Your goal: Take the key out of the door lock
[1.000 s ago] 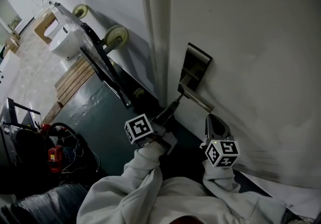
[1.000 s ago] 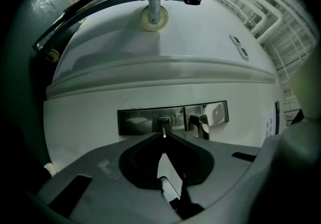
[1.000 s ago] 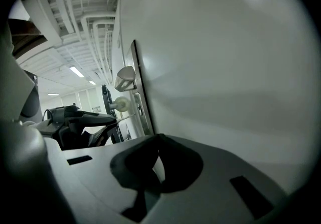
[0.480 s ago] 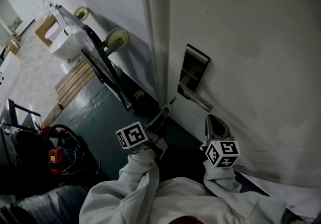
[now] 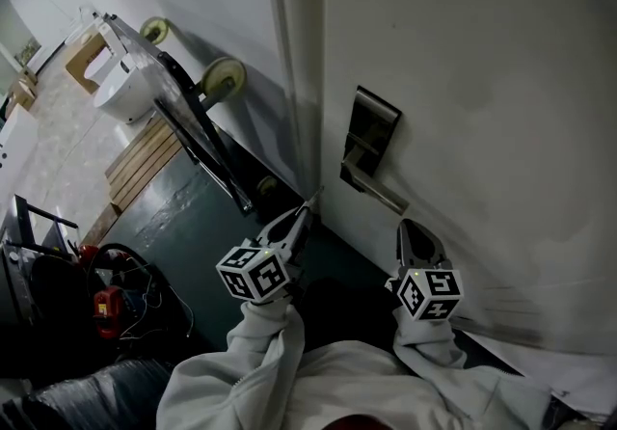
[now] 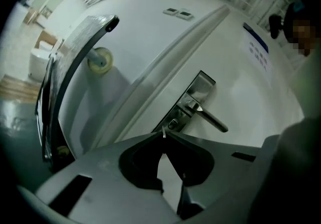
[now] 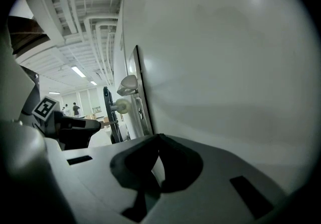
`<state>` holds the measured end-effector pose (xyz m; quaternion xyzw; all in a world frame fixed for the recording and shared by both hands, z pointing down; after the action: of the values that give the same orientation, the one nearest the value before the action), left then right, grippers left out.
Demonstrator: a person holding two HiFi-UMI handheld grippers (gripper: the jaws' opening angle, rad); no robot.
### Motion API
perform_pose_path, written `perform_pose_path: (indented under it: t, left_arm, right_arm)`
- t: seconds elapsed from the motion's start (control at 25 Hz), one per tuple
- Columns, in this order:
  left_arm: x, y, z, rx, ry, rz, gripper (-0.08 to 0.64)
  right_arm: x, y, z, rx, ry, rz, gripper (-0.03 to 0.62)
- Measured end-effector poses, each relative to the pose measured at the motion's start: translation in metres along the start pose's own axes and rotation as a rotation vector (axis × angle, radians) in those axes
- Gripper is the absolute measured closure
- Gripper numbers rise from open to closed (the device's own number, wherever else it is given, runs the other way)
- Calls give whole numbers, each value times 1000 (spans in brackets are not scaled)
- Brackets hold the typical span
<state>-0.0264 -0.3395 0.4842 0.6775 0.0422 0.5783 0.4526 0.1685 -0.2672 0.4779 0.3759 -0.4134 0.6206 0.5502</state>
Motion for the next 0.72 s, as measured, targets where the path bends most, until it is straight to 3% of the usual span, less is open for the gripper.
perform_pose_path:
  t: [0.16, 0.4, 0.6, 0.72]
  left_arm:
    - [-5, 0, -5, -55, 15, 169, 534]
    - [-6, -1, -7, -113, 45, 356, 534]
    - [-8, -13, -3, -73, 48, 505, 532]
    - [-7, -17, -2, -66, 45, 557, 532]
  right_arm:
    - [-1, -1, -1, 5, -3, -1, 540]
    - [-2, -6, -3, 27, -11, 4, 540]
    - [-4, -8, -4, 29, -25, 8, 540]
    - [-6, -5, -4, 23, -34, -6, 540]
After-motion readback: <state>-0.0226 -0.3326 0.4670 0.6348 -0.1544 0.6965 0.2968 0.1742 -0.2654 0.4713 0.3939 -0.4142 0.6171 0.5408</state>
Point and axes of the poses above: the fingertips, and each gripper's own axes: z forward along the fingers, y to its left, x out of its underside, the point moved 1 cm from there along -z, backward along the fingers, and after that the axes turned 6 degrees about x, right-handed, at the moved point
